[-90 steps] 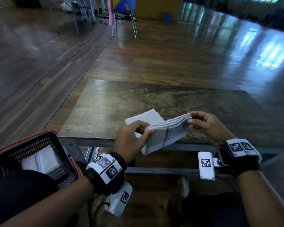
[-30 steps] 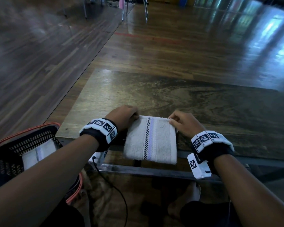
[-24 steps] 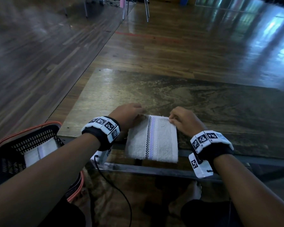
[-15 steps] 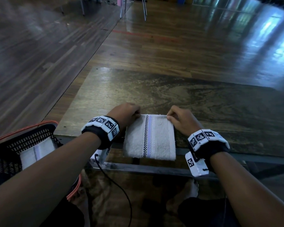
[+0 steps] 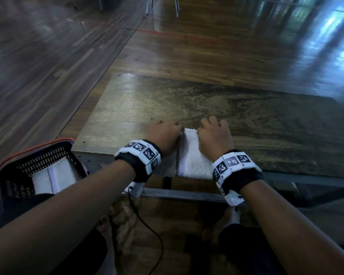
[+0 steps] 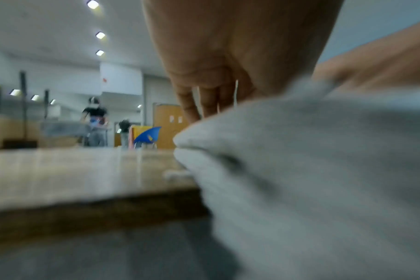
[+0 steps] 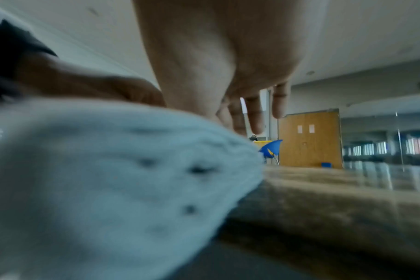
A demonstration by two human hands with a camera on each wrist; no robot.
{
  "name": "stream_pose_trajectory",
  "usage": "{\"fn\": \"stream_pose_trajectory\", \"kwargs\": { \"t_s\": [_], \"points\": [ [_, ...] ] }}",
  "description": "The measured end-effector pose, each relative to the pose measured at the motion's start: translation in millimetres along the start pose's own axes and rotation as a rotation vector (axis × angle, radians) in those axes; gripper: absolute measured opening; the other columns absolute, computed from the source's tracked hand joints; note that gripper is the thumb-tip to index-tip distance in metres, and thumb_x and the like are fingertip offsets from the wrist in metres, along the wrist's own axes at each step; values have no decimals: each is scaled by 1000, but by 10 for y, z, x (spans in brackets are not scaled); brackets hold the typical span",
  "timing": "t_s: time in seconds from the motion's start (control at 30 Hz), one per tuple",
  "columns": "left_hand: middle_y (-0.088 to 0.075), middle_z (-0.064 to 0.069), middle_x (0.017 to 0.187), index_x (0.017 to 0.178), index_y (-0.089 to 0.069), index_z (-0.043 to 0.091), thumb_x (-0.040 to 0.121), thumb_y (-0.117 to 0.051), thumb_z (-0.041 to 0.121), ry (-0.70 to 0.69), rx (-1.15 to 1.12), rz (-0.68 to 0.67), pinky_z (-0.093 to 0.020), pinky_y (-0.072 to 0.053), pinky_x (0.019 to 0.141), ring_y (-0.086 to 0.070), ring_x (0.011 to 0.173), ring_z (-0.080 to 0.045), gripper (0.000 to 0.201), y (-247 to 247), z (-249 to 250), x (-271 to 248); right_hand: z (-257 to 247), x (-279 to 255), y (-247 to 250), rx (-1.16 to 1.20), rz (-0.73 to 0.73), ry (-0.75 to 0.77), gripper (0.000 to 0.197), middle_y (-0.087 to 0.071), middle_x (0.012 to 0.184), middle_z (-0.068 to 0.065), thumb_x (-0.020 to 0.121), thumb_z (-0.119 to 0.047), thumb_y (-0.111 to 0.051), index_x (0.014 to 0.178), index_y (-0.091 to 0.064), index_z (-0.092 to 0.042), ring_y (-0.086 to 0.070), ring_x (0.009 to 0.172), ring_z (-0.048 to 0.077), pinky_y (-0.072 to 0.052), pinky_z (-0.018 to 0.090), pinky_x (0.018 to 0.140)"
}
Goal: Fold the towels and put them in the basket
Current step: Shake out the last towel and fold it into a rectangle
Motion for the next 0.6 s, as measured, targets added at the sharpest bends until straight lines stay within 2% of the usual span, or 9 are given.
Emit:
{"fn": "stream_pose_trajectory", "kwargs": {
  "t_s": [0.07, 0.13, 0.2, 0.23, 0.33, 0.43, 0.5, 0.57, 0.6],
  "points": [
    [-59, -5, 118, 113, -57, 16, 92, -38, 26, 52, -49, -36, -38, -38, 90, -56, 107, -26, 30, -94, 51, -59, -47, -99, -91, 158, -64, -102, 34, -51, 129, 5, 95, -30, -38, 119, -56, -14, -40, 120, 26, -32, 44, 95],
    [-50, -6, 136, 125, -50, 17, 96, -31, 30, 130, -138, -53, -40, -35, 99, -47, 124, -22, 38, -212, 12, -127, -44, -179, -253, 396, -179, -229, 46, -35, 149, 2, 98, -39, -28, 137, -39, -17, -31, 134, 24, -28, 46, 104],
    [-22, 1, 155, 144, -26, 21, 98, -22, 37, 204, -164, -131, -46, -19, 113, -20, 142, -15, 49, -370, -44, -203, -69, -236, -397, 512, -267, -279, 54, -10, 159, -4, 98, -45, -22, 147, -19, -23, -13, 144, 21, -17, 49, 112],
    [-10, 4, 158, 147, -15, 22, 98, -19, 41, 235, -165, -159, -50, -9, 115, -7, 145, -14, 53, -430, -71, -235, -80, -260, -441, 520, -282, -282, 56, -1, 159, -6, 98, -48, -19, 148, -12, -25, -5, 146, 21, -11, 50, 114],
    [1, 5, 159, 148, -4, 22, 96, -12, 48, 322, -165, -192, -55, 8, 114, 5, 146, -18, 59, -496, -205, -283, 23, -337, -505, 533, -274, -326, 61, 5, 159, -4, 96, -53, -20, 149, -5, -27, 5, 146, 21, -2, 49, 115],
    [-5, -2, 159, 148, -8, 14, 96, -13, 47, 420, -178, -216, -57, 8, 114, 0, 146, -21, 62, -434, -382, -339, 294, -453, -491, 601, -248, -469, 67, -5, 159, 1, 94, -53, -30, 149, -9, -21, -3, 146, 22, -4, 48, 115],
    [-26, -9, 152, 143, -26, 9, 96, -19, 45, 451, -156, -167, -56, 0, 115, -18, 142, -26, 59, -330, -453, -375, 491, -497, -402, 563, -168, -526, 61, -24, 155, 5, 94, -48, -38, 145, -23, -17, -18, 143, 26, -12, 48, 113],
    [-53, -11, 128, 121, -50, 11, 95, -29, 42, 465, -147, -67, -51, -20, 110, -44, 123, -29, 45, -171, -501, -409, 646, -529, -300, 582, -76, -586, 43, -46, 140, 9, 94, -41, -41, 129, -48, -17, -32, 133, 30, -20, 49, 109],
    [-59, -11, 112, 104, -56, 13, 94, -33, 40, 478, -184, -41, -47, -30, 101, -52, 109, -30, 37, -109, -528, -425, 694, -538, -276, 627, -62, -611, 36, -55, 129, 10, 95, -41, -39, 115, -58, -18, -37, 127, 31, -23, 50, 108]
  ]
}}
Point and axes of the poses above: each hand's wrist, its own x-axis towards the middle knuckle, its own y-axis out of the back of the hand, z = x × y, the point moved 6 cm from there along x, towards the middle knuckle
